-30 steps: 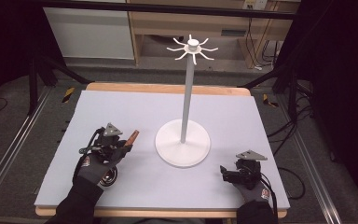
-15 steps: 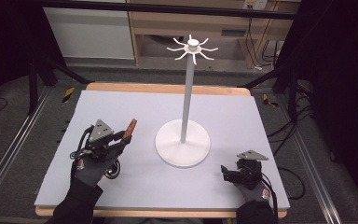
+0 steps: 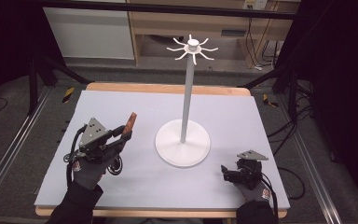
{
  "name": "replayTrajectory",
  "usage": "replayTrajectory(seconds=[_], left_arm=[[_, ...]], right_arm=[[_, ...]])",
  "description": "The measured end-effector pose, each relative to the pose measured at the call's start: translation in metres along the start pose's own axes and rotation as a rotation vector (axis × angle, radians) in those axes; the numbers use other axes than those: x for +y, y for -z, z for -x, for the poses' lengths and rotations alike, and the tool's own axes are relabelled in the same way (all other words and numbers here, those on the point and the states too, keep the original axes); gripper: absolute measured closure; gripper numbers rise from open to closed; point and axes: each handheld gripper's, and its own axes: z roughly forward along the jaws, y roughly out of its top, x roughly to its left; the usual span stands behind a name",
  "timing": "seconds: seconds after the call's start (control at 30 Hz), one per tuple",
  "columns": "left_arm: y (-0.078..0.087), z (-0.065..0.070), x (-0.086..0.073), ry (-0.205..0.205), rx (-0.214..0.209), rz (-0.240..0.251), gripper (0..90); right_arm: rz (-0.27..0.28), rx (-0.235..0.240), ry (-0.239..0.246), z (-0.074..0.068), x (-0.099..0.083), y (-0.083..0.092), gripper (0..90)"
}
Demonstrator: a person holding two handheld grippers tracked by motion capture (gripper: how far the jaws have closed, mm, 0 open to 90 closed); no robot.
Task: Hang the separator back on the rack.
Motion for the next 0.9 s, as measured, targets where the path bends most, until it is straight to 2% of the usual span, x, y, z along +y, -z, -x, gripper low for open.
replayTrajectory(seconds=[0.3,0.57,0.9], left_arm=[[0.005,-0.003,0.017,0.018,-0.001,0.069,67.1],[0.004,0.0,0.041,0.024,-0.016,0.13,67.1],[0.0,0.004,0.059,0.014,-0.014,0.15,67.1]], right_arm=[[0.006,0.001,0.008,0.001,-0.001,0.002,11.5],[0.004,0.0,-0.002,0.001,-0.002,0.002,11.5],[0.001,0.0,0.005,0.001,-0.001,0.001,11.5]])
